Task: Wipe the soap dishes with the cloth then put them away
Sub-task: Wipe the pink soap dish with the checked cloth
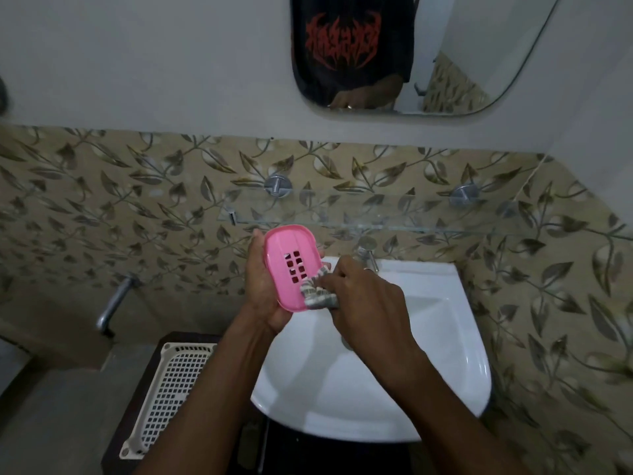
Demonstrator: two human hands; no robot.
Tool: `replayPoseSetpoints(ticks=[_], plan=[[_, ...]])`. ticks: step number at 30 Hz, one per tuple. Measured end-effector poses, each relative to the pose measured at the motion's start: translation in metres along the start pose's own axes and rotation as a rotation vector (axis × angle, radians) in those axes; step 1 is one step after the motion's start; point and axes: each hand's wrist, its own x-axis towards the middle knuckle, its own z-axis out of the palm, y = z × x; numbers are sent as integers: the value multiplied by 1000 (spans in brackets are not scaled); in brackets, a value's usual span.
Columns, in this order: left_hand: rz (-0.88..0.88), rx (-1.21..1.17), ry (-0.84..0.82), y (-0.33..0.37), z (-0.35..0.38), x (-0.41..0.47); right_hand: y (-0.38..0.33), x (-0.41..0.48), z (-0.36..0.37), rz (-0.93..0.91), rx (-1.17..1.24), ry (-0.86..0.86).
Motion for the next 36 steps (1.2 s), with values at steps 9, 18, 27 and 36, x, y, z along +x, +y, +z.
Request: replayPoseSetpoints(ticks=[9,18,27,36], plan=[[-1,82,-74,-13,7,0,7,49,-14,21,-20,79],[-34,20,-39,1,1,5,-3,5,-9,-36,57,-17],[18,82,-104,-10,17,-3,4,53,-29,34,-6,77],[6,-1,-97,5,17,-5,-11,5,-17,62,84,2]])
